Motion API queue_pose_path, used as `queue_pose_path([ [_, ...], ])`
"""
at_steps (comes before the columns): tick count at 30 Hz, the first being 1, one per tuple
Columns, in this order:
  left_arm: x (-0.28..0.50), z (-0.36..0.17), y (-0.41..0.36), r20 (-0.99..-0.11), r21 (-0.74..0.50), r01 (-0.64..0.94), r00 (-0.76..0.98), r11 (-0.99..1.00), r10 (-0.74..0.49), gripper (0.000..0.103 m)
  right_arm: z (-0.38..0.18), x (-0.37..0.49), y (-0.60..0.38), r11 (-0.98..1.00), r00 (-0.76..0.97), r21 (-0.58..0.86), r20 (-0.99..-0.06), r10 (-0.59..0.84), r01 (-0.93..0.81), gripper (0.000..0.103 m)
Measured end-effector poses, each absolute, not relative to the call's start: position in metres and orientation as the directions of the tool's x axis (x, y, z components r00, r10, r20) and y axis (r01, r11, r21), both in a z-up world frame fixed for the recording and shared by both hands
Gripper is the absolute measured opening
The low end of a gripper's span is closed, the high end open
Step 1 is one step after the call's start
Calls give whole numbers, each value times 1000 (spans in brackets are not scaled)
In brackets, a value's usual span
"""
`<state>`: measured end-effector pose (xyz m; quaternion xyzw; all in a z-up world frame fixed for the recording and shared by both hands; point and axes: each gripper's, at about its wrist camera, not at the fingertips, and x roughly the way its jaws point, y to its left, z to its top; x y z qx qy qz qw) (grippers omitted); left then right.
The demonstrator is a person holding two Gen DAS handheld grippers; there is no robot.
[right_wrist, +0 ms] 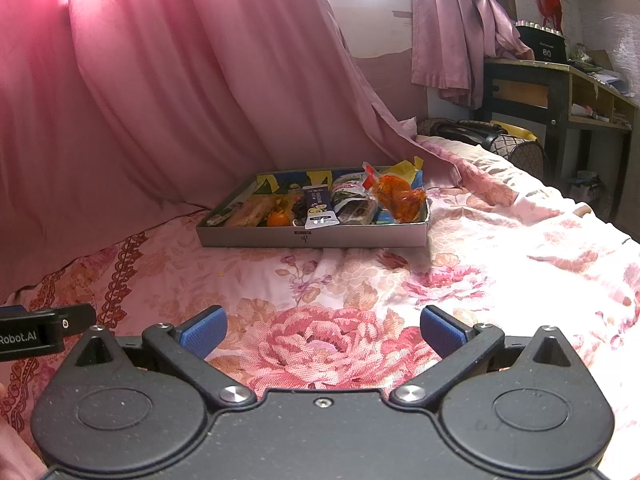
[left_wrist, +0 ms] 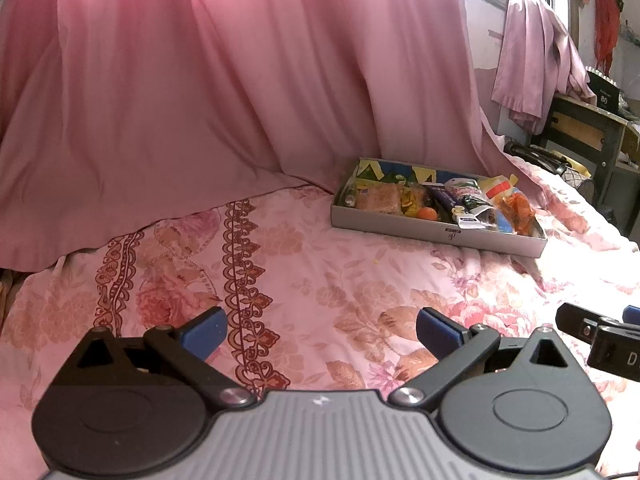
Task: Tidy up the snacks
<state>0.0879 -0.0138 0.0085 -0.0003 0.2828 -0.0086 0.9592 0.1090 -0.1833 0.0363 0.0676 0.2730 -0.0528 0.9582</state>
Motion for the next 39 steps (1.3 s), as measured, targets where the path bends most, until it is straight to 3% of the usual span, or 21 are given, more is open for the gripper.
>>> queue_pose_path([
  [39, 89, 7, -14, -547, -3, 18, 837, 1000, -17, 103, 36, 110, -183, 985, 844, 102, -533, -64, 140, 102],
])
